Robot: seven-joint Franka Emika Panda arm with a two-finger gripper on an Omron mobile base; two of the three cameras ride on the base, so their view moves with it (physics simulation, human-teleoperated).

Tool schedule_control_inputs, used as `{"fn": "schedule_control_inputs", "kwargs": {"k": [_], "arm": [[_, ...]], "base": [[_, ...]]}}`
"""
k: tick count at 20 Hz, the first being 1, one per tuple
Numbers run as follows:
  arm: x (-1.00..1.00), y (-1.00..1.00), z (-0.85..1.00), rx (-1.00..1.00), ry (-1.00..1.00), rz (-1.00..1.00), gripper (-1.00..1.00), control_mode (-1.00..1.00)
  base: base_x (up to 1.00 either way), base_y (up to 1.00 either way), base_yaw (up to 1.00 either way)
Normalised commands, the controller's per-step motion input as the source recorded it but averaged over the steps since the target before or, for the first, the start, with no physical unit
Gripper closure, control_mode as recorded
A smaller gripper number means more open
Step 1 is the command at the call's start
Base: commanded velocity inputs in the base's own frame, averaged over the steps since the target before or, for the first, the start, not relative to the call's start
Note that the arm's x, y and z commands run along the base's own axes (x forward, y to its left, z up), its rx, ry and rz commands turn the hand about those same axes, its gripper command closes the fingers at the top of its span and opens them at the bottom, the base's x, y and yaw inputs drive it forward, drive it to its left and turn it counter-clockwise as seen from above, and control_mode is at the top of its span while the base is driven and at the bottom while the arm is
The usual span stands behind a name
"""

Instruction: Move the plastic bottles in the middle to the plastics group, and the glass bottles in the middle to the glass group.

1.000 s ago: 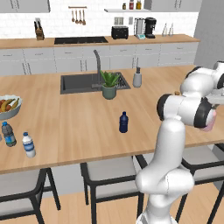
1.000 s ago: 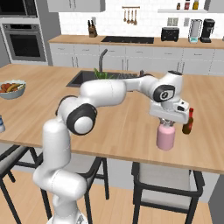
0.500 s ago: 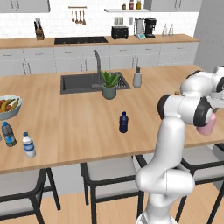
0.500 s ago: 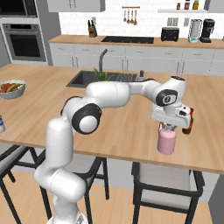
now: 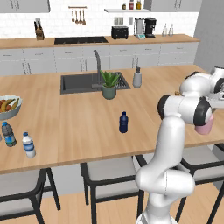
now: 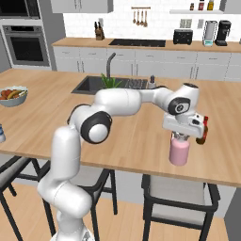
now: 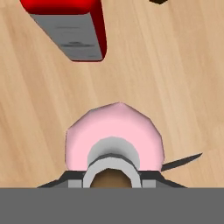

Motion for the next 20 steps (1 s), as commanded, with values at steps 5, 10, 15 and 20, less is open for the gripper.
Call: {"fn": "schedule_control_inputs", "kwargs": {"k": [5,10,15,20], "arm": [[0.36,0.0,0.0,0.0,0.0,0.0,1.0,-1.0],[0.32,-0.02,0.0,0.0,0.0,0.0,1.0,-1.0],[0.21,-0.01,-0.01,0.0,0.0,0.0,1.0,-1.0],[0.02,0.0,-0.16,0.0,0.0,0.0,1.0,-1.0]], "base": [[0.0,0.0,0.0],[0.0,0.0,0.0],[0.0,0.0,0.0],[0.0,0.0,0.0]]}}
